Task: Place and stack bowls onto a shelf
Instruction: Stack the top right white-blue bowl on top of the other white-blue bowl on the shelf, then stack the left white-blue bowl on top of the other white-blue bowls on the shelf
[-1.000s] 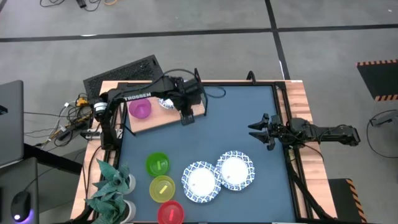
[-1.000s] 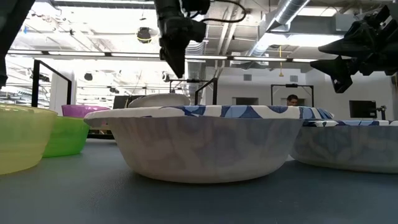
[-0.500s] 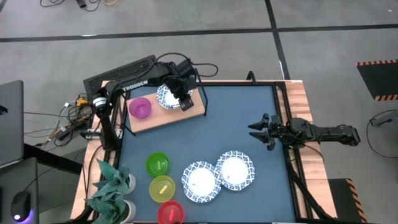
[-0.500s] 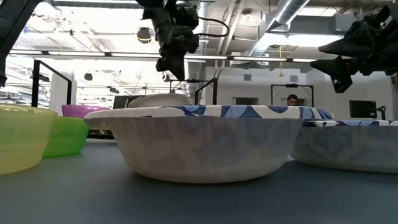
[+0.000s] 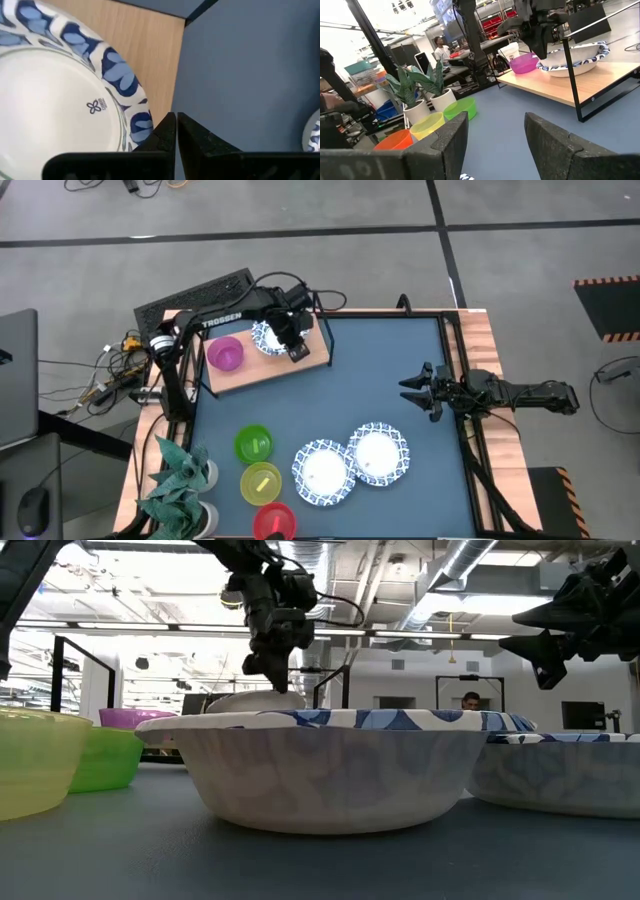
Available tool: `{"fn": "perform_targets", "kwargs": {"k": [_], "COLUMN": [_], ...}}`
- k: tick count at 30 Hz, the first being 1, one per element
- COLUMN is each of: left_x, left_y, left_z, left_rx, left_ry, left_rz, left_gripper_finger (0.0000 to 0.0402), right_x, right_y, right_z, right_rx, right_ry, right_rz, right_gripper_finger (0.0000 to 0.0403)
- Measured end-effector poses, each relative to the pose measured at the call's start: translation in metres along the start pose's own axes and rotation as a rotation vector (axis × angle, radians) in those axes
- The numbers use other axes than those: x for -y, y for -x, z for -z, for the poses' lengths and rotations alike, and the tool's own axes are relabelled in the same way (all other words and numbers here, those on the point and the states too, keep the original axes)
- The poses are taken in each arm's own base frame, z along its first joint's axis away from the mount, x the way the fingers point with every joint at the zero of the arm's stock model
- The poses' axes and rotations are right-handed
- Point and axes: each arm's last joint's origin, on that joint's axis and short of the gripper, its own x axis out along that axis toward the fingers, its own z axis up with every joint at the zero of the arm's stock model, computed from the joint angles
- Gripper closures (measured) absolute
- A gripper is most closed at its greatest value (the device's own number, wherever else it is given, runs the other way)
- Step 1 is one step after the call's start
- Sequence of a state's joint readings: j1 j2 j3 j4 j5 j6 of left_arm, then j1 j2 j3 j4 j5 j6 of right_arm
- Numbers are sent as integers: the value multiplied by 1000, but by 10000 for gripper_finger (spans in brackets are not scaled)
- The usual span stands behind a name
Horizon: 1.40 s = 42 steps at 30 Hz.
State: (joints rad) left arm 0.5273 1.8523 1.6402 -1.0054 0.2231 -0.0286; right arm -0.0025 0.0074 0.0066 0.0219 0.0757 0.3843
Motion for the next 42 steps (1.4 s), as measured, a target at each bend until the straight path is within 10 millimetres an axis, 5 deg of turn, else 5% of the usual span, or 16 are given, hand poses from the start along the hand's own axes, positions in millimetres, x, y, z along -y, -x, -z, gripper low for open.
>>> {"fn": "perform_targets", "kwargs": {"k": [18,27,42], "left_x": [-6,0,-20], "left_y": [1,0,-17], "left_z": [9,-4,-1], "left_rx": [-83,26,-39], "left_ry": [45,10,66], "left_rz": [-163,-26,-120], "left_gripper_finger": [401,401,401], "right_x": [0,0,0], "right_y": [0,0,0], "right_z": [0,0,0], "right_rx": [0,0,0], "right_ry": [0,-3,-1], "right_rz": [0,0,1], "right_gripper_finger": [183,183,183]}}
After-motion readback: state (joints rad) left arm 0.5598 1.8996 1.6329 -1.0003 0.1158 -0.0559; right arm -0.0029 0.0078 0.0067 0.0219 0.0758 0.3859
